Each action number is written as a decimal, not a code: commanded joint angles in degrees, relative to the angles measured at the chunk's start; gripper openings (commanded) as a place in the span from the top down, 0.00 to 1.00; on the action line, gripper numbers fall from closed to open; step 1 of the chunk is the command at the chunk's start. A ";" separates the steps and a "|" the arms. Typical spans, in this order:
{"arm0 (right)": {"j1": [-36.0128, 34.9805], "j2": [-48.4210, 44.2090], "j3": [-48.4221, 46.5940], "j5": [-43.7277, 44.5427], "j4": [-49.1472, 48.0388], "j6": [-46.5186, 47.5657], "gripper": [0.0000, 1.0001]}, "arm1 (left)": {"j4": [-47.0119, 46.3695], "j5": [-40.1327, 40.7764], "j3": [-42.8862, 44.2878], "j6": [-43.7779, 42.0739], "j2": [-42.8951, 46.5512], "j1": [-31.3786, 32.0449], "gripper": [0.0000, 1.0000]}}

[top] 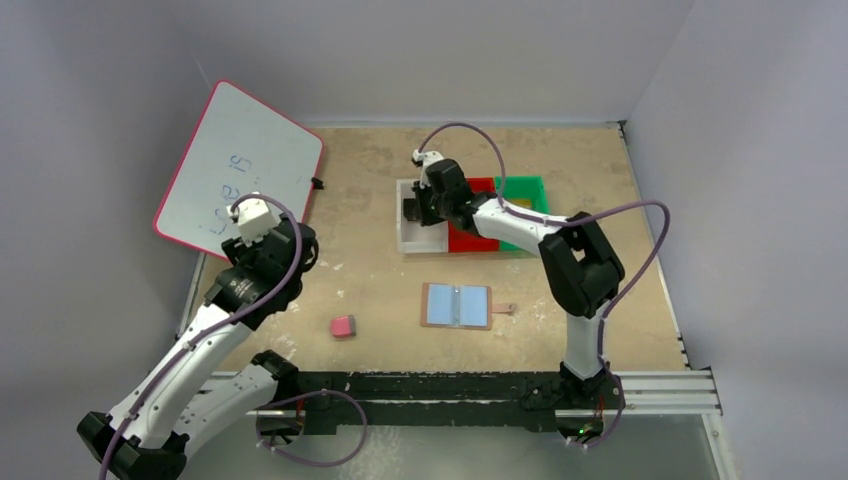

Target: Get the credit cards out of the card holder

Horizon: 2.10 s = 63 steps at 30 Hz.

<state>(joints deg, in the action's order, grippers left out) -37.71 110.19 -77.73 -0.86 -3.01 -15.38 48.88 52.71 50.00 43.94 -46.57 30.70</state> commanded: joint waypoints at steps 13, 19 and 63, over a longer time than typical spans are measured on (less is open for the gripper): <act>-3.77 8.62 -9.69 15.45 10.91 -4.61 0.97 | -2.03 -0.32 0.15 -1.05 0.48 -0.29 0.23; -4.12 10.65 -10.27 16.08 11.23 -4.70 0.97 | -1.94 -0.24 0.26 -0.98 -0.09 -0.29 0.23; -4.34 -11.45 0.49 14.29 -3.04 0.44 0.70 | -1.33 0.33 0.41 -0.45 -2.12 -0.29 0.22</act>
<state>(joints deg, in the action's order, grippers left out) -41.78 109.89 -80.40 16.78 -0.67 -17.28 48.51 52.25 49.98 43.86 -48.75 30.70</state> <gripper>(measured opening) 0.277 0.779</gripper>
